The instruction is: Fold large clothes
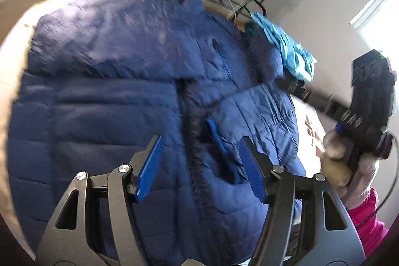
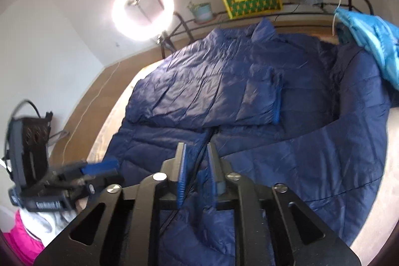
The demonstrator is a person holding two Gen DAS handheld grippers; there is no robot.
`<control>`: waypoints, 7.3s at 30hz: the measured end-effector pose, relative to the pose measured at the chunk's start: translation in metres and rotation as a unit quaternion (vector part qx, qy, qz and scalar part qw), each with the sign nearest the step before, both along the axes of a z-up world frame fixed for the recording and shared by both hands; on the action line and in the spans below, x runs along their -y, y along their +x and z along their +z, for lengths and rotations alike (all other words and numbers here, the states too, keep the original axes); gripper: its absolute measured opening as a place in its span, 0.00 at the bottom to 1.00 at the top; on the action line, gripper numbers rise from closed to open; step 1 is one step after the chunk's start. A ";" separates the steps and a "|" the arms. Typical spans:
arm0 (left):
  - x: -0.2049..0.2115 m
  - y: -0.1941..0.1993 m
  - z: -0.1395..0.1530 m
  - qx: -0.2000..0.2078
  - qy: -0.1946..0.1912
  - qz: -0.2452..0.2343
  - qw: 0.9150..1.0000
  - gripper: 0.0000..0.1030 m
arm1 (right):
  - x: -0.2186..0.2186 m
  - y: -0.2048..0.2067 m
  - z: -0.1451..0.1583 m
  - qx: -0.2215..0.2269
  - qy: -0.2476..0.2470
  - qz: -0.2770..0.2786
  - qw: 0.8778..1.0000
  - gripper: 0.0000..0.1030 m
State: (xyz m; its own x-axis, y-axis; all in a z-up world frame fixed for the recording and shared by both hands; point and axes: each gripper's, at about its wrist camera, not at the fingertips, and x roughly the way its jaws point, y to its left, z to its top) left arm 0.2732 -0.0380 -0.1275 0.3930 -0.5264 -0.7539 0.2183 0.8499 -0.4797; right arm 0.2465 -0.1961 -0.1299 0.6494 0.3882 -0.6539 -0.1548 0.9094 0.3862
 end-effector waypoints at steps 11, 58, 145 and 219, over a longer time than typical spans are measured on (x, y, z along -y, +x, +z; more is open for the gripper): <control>0.061 0.037 -0.056 -0.087 -0.009 -0.003 0.996 0.63 | 0.093 -0.021 0.034 0.054 0.036 -0.134 0.989 0.19; -0.112 0.232 -0.047 0.036 0.153 0.153 0.976 0.03 | 0.098 0.011 -0.014 -0.034 -0.052 -0.153 0.986 0.19; -0.216 -0.175 -0.033 -0.017 0.087 0.090 0.992 0.65 | 0.057 -0.193 -0.032 0.020 -0.185 -0.110 0.976 0.79; -0.246 -0.062 0.079 0.056 -0.168 0.159 0.971 0.05 | 0.115 -0.131 0.022 -0.018 0.117 -0.058 0.991 0.03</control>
State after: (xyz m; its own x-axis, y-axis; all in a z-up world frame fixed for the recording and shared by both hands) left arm 0.2109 0.2080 -0.0485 0.6459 -0.5735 -0.5040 0.0367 0.6827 -0.7298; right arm 0.1150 -0.3114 -0.1074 0.6767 0.4563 -0.5778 -0.0367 0.8047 0.5926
